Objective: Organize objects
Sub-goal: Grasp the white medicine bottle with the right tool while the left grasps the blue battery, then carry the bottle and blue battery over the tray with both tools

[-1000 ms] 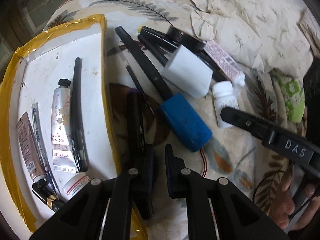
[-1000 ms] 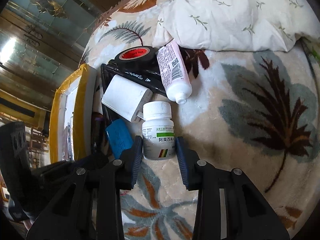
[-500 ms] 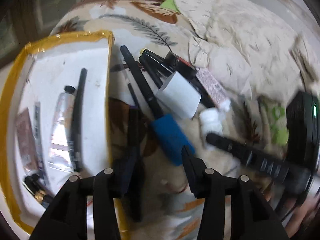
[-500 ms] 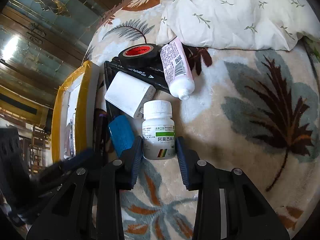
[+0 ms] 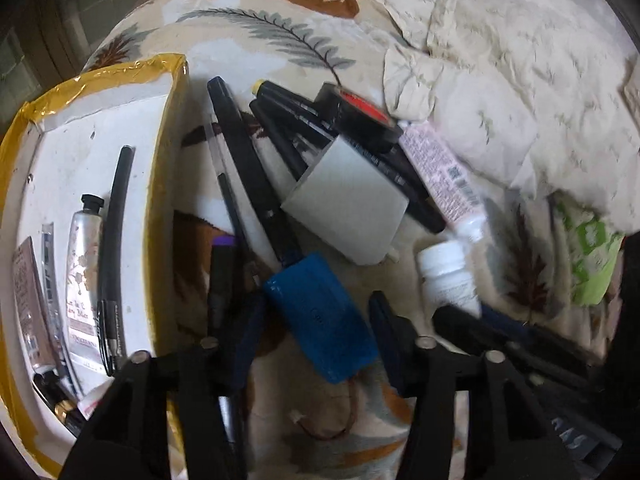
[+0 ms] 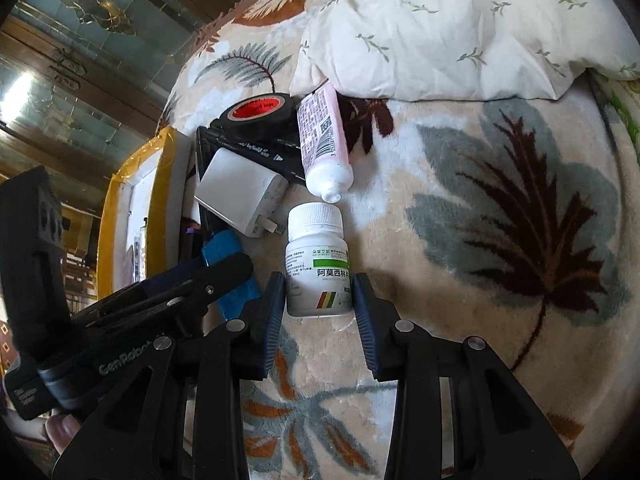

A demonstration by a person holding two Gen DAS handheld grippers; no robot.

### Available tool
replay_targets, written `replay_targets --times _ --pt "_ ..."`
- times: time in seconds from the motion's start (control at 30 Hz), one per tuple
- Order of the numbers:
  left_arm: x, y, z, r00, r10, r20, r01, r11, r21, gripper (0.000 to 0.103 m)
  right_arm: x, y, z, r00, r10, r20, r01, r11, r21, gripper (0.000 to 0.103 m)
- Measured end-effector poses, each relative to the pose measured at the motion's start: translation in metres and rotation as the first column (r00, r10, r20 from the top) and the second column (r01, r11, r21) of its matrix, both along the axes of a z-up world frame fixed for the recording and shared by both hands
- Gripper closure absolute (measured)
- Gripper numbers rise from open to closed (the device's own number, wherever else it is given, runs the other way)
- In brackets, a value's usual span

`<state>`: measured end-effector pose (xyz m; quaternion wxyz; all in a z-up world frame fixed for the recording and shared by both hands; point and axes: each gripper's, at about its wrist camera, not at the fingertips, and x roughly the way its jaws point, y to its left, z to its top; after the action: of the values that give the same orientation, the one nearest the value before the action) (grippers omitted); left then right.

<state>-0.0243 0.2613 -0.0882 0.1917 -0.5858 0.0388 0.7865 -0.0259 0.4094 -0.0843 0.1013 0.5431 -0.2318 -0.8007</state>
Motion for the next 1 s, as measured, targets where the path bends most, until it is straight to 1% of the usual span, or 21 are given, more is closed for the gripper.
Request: replay_targets --times 0.07,0.13,0.2,0.23,0.3,0.33,0.4,0.43,0.5,0.57,0.63,0.73,0.8,0.93,1.0 --pt "0.002 -0.004 0.003 1.0 -0.016 -0.001 0.016 1.0 0.019 0.061 -0.001 -0.002 -0.001 1.0 0.004 0.005 -0.004 1.0 0.005 0.068" --pt "0.004 -0.012 0.007 1.0 -0.025 0.01 0.024 0.998 0.061 0.072 -0.002 -0.004 -0.001 1.0 0.004 0.008 -0.004 1.0 0.012 0.068" --pt "0.004 -0.022 0.005 0.999 -0.017 0.041 0.013 0.994 0.11 0.076 -0.001 -0.005 0.001 1.0 0.007 0.005 -0.007 1.0 0.023 0.068" --pt "0.006 -0.023 0.005 0.999 -0.023 0.033 0.019 0.993 0.116 0.076 -0.001 -0.005 0.0 1.0 0.01 0.007 -0.011 1.0 0.025 0.068" --pt "0.007 -0.02 0.006 1.0 -0.021 0.023 0.018 0.994 0.104 0.074 0.0 -0.003 -0.002 1.0 0.001 0.011 -0.002 1.0 0.011 0.068" --pt "0.006 -0.015 0.006 1.0 -0.017 0.019 0.015 0.995 0.097 0.069 -0.001 -0.003 -0.002 1.0 0.003 0.011 -0.003 1.0 0.015 0.068" --pt "0.003 -0.009 0.003 0.999 -0.018 0.039 0.015 0.996 0.088 0.062 -0.001 -0.004 -0.001 1.0 0.004 0.011 -0.004 1.0 0.015 0.068" --pt "0.002 -0.004 0.001 0.998 -0.015 0.057 0.011 0.997 0.072 0.059 -0.001 -0.004 -0.001 1.0 0.001 0.009 -0.001 1.0 0.015 0.068" --pt "0.0 0.002 -0.003 0.998 -0.004 0.06 0.001 0.999 0.045 0.057 0.0 -0.003 0.0 1.0 0.0 0.011 -0.001 1.0 0.013 0.068" --pt "0.001 0.006 -0.003 0.999 -0.012 0.048 0.011 1.0 0.024 0.057 0.0 0.002 0.0 1.0 -0.011 0.011 0.011 1.0 0.003 0.068" --pt "0.004 0.005 -0.002 0.999 -0.03 0.038 0.029 0.999 0.02 0.061 -0.001 0.004 -0.002 1.0 -0.012 0.021 0.012 1.0 -0.016 0.068" --pt "0.012 -0.004 0.002 0.998 -0.038 0.057 0.035 0.998 0.049 0.064 -0.003 0.002 -0.002 1.0 -0.002 0.015 0.002 1.0 -0.013 0.068" --pt "0.02 -0.01 0.005 0.996 -0.053 0.065 0.048 0.996 0.081 0.066 -0.006 0.001 -0.003 1.0 -0.004 0.021 0.004 1.0 -0.015 0.068" --pt "0.04 -0.025 0.015 0.995 -0.073 0.07 0.064 0.99 0.123 0.066 -0.012 -0.002 -0.005 1.0 -0.002 0.01 0.002 1.0 0.0 0.068" --pt "0.043 -0.037 0.018 0.993 -0.061 0.099 0.043 0.983 0.177 0.066 -0.013 -0.007 -0.003 1.0 0.015 0.006 -0.015 0.999 0.037 0.069"
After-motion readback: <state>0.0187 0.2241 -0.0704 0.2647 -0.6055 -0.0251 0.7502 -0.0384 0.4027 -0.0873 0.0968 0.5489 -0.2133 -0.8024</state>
